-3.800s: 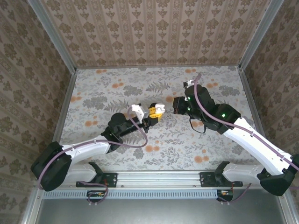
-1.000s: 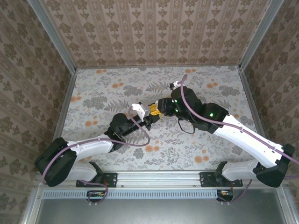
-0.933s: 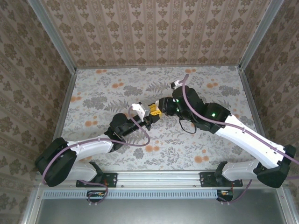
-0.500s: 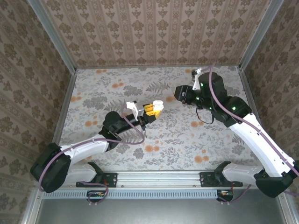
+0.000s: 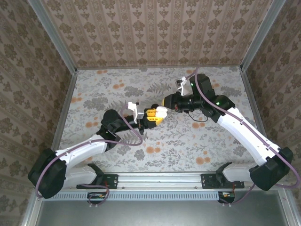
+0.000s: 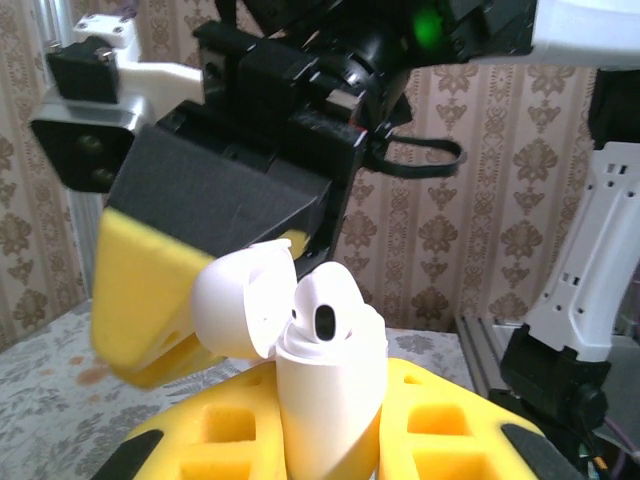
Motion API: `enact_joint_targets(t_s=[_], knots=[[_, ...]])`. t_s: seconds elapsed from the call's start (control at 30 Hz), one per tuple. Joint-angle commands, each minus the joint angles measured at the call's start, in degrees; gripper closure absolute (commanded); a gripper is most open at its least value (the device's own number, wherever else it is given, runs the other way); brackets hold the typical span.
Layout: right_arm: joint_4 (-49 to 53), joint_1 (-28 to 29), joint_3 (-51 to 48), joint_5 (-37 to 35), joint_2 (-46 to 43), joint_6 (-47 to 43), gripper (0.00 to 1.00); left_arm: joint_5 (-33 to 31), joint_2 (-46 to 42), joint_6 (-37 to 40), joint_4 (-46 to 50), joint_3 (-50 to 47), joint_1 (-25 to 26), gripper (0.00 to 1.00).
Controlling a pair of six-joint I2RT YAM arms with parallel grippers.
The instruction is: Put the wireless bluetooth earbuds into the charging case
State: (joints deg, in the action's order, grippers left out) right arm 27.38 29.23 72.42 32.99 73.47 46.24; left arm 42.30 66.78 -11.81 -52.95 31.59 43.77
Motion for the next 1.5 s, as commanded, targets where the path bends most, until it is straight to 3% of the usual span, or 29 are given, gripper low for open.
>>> enact_joint_targets(t_s=[0.0,0.37,0.5,0.67,0.77,0.9,1.03,1.23,1.47], knots=[[-5.4,0.6,-1.1,5.9,-0.5,2.8,0.8,1.9,0.6,-1.8,-0.4,2.1,-0.2,1.0],[-1.6,4.3,-1.6,5.8,-3.3,-0.3,0.81,-3.9,1.1,-4.0,-1.8,0.8,-1.6,1.0],[3.0,4.0,0.3,0.8,-5.5,-4.1,0.8,-5.1,0.7,-6.0,-3.3,-0.7,-2.5,1.0],[7.6,1.1,-0.7,-10.5,-10.3,-5.6,0.62,-11.6,-2.5,-7.8,0.3,-3.4,-3.7,1.0],[9.0,-0.8,-2.7,-17.6,-13.8,-7.1,0.57,-15.1,-6.3,-7.5,9.9,-4.5,-4.2,1.0],[10.2,-2.1,-5.9,-24.8,-17.2,-10.2,0.45,-18.5,-10.5,-4.3,33.9,-2.3,-4.2,1.0],[10.2,-2.9,-9.7,-30.5,-19.4,-12.6,0.35,-16.3,-9.5,-2.3,46.3,-1.6,-3.9,1.0],[8.7,-4.2,-14.4,-35.4,-20.9,-14.8,0.24,-19.4,0.7,-4.4,46.8,0.9,0.9,1.0],[11.1,-5.8,-17.6,-40.5,-23.8,-17.4,0.14,-18.6,25.1,-8.4,47.7,20.5,2.7,1.0]])
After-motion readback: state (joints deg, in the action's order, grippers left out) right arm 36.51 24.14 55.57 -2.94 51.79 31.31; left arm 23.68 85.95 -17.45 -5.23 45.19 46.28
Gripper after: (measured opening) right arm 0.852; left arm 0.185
